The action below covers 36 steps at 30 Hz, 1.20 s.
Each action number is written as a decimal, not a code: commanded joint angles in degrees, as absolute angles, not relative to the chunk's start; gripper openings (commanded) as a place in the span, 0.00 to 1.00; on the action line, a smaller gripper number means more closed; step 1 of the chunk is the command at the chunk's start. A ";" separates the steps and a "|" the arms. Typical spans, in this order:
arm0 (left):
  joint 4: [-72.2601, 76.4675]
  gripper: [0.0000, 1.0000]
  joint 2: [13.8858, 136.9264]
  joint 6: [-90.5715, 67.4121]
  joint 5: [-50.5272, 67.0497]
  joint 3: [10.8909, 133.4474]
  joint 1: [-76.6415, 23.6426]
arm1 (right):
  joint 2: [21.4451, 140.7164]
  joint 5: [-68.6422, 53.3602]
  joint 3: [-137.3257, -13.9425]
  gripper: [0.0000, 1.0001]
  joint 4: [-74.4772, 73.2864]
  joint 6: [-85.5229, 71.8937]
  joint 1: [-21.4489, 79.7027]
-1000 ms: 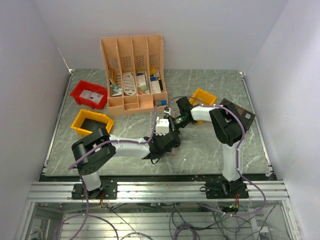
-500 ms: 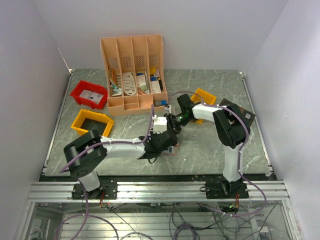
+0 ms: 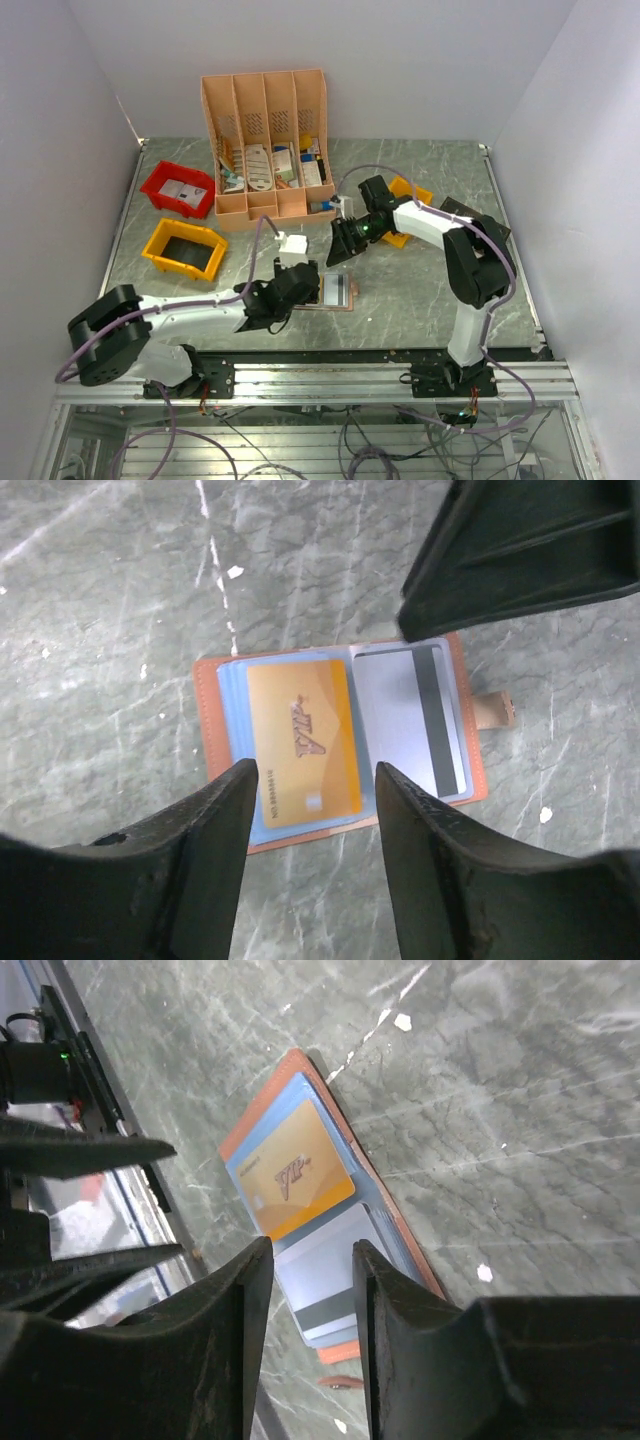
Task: Put the credit cards into the card holder
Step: Insert the credit card into the card holder.
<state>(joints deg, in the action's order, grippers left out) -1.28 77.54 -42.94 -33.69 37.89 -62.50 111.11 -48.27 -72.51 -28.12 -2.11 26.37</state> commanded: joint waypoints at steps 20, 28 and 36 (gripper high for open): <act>10.15 0.54 56.72 -48.27 -7.52 19.75 -42.52 | 104.47 -41.84 -66.88 0.00 -22.50 24.10 35.68; 12.57 0.36 59.60 -48.63 -6.55 18.80 -41.78 | 107.94 -37.92 -69.55 0.00 -27.00 27.76 37.61; 16.01 0.35 63.02 -48.55 -5.16 18.38 -41.16 | 109.32 -36.68 -69.83 0.00 -27.99 29.12 37.62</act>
